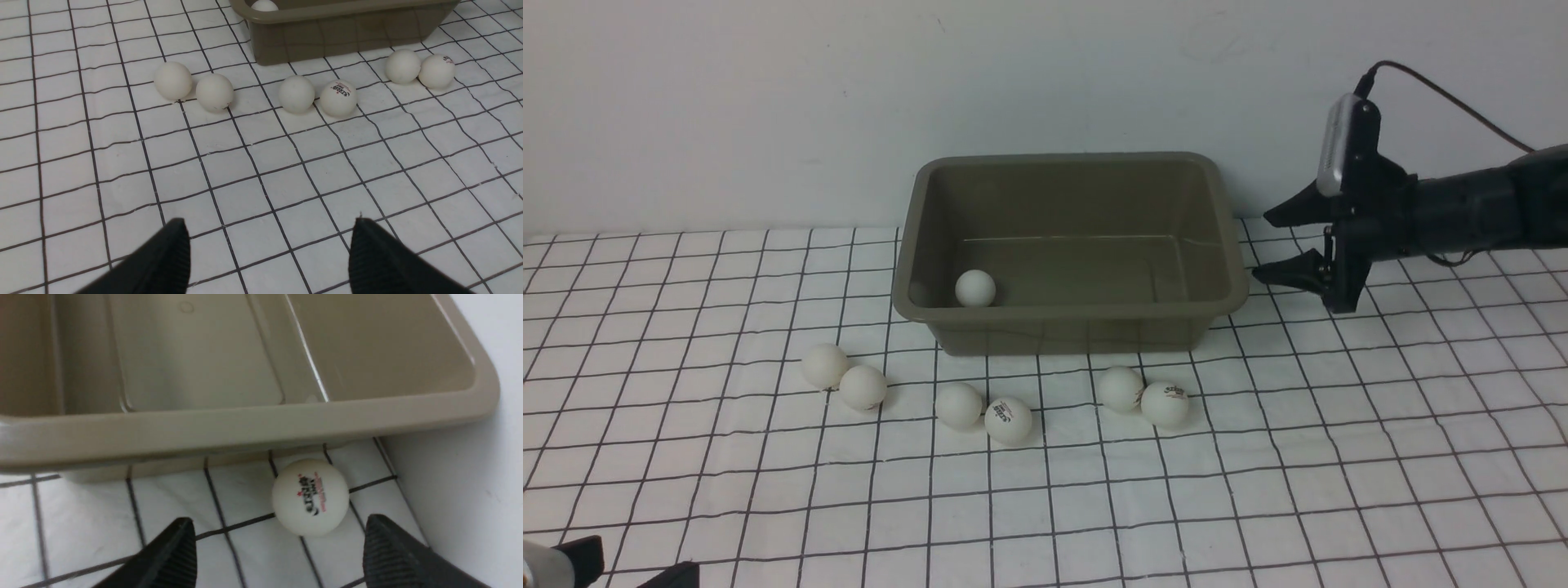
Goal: Put the table tennis balls into the box on the white checkered tablecloth.
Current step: 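Reach for and grasp a ping pong ball on the table, then release the ping pong ball into the bin and lift the gripper away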
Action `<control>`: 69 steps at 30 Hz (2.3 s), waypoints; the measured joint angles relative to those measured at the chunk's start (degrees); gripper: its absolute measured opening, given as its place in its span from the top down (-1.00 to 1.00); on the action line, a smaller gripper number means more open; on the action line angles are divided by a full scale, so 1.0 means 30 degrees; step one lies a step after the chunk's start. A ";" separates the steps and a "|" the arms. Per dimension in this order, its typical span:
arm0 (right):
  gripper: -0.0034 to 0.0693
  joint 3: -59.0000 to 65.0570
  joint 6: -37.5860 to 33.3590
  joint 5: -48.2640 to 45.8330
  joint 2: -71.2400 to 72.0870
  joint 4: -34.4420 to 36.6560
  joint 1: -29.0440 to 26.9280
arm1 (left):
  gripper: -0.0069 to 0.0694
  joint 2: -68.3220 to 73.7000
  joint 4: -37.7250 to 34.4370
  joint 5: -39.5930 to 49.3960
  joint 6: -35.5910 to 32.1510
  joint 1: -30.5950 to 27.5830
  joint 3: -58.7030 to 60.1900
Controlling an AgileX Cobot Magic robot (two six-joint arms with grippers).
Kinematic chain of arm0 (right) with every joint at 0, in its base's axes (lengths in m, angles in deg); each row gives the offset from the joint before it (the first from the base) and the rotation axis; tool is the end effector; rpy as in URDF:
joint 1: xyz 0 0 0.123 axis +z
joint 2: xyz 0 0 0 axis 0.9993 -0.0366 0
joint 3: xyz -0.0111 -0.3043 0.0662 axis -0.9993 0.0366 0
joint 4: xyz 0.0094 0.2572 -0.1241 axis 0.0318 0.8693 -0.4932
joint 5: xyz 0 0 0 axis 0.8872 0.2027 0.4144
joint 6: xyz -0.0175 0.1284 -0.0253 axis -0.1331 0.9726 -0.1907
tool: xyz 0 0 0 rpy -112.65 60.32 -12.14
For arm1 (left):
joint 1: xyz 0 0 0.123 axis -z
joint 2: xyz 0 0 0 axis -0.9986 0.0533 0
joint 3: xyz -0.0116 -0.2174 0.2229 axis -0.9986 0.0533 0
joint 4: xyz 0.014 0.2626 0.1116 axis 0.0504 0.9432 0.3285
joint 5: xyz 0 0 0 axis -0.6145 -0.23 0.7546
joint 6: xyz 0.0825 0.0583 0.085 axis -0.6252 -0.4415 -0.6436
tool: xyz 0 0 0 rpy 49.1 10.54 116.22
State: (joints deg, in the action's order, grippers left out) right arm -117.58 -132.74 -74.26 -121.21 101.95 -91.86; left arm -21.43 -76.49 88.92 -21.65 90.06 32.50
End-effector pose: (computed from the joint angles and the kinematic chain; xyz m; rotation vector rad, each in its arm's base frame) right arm 0.5183 0.0663 0.1408 -1.4472 1.5697 0.3644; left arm 0.1043 -0.0396 0.2468 0.1973 2.0748 -0.3139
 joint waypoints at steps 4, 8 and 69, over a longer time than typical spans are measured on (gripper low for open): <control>-0.46 -0.1619 -0.0122 -0.0154 -0.1060 0.0060 0.0036 | -0.42 0.0000 -0.0009 0.0000 0.0000 0.0000 0.0000; -0.46 -0.3393 0.0463 -0.0563 -0.2304 0.0042 0.0055 | -0.42 0.0000 -0.0023 0.0000 0.0000 0.0000 0.0000; -0.06 -0.5347 0.3512 -0.0877 -0.1540 0.0006 -0.0906 | -0.42 0.0000 -0.0045 0.0018 0.0000 0.0000 0.0000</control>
State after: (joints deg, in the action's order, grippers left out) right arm -133.62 -122.20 -76.89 -125.83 101.97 -94.58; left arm -21.43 -76.62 88.98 -21.65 90.06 32.50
